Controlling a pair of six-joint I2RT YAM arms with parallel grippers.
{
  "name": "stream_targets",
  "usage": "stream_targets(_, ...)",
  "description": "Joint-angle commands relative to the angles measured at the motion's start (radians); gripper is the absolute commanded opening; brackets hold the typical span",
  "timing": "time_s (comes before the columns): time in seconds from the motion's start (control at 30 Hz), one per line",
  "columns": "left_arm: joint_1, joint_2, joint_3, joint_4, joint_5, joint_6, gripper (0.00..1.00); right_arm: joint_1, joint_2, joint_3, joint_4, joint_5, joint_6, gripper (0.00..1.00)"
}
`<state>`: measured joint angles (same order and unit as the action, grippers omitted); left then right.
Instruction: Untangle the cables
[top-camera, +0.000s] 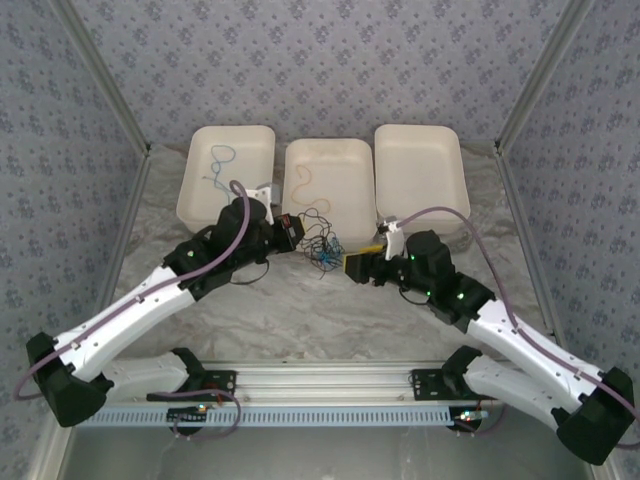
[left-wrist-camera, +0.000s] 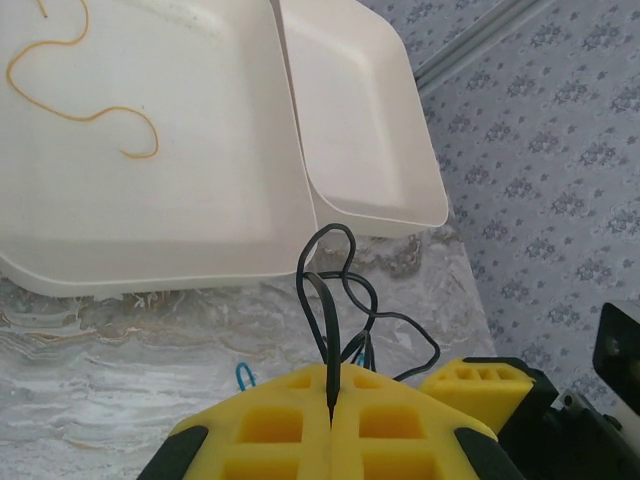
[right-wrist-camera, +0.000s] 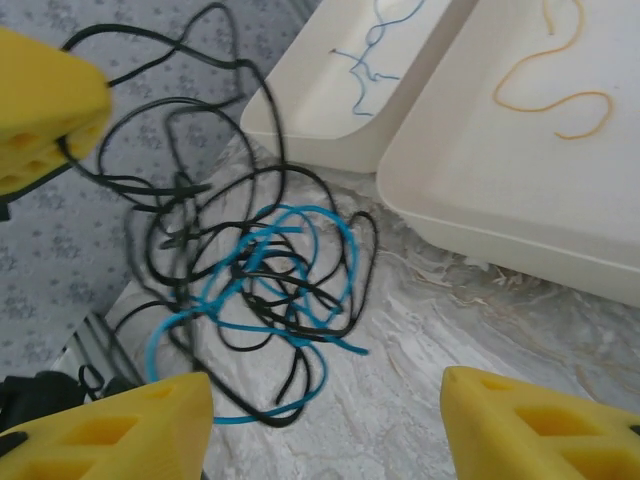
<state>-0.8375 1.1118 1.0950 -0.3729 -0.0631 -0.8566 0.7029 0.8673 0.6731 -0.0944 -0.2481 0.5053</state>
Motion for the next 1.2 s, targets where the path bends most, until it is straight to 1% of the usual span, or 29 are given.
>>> stream_targets(0.0, 0.008, -0.002, 0.010, 0.012, 0.032, 0.005, 0.00, -0.008, 0.015, 0.047, 0.039, -0.065, -0.054, 0.64)
stream_targets(0.17, 0.008, 0.006, 0.006, 0.036, 0.059, -0.008, 0.00, -0.025, 0.100, 0.065, 0.077, -0.099, -0.059, 0.59)
stream_targets(0.27, 0.007, 0.010, 0.004, 0.038, 0.063, -0.012, 0.00, -0.024, 0.149, 0.094, 0.099, -0.112, -0.054, 0.52)
stream_targets(0.33, 0.006, 0.010, 0.002, 0.043, 0.065, -0.015, 0.00, -0.026, 0.166, 0.105, 0.105, -0.101, -0.052, 0.44)
stream_targets(0.37, 0.007, 0.008, 0.002, 0.044, 0.065, -0.016, 0.00, -0.028, 0.170, 0.110, 0.105, -0.090, -0.051, 0.37)
stream_targets(0.47, 0.007, 0.001, 0.000, 0.045, 0.065, -0.019, 0.00, -0.031, 0.174, 0.112, 0.116, -0.071, -0.047, 0.15)
stream_targets(0.53, 0.007, -0.017, -0.005, 0.038, 0.048, -0.021, 0.00, -0.031, 0.177, 0.118, 0.093, -0.045, -0.050, 0.00)
stream_targets(0.67, 0.020, -0.063, 0.003, -0.011, -0.001, -0.015, 0.00, -0.036, 0.138, 0.099, 0.031, 0.031, -0.052, 0.00)
stream_targets(0.8, 0.061, -0.123, 0.003, -0.057, -0.022, -0.015, 0.00, -0.054, 0.043, 0.059, -0.024, 0.100, -0.050, 0.00)
stream_targets(1.03, 0.139, -0.220, 0.016, -0.133, -0.041, -0.003, 0.00, -0.137, -0.067, 0.046, -0.142, 0.112, -0.048, 0.00)
stream_targets(1.1, 0.151, -0.239, 0.036, -0.179, -0.078, 0.008, 0.00, -0.170, -0.083, 0.050, -0.181, 0.115, -0.050, 0.00)
stream_targets(1.17, 0.161, -0.261, 0.062, -0.256, -0.157, 0.013, 0.00, -0.206, -0.112, 0.055, -0.223, 0.129, -0.050, 0.00)
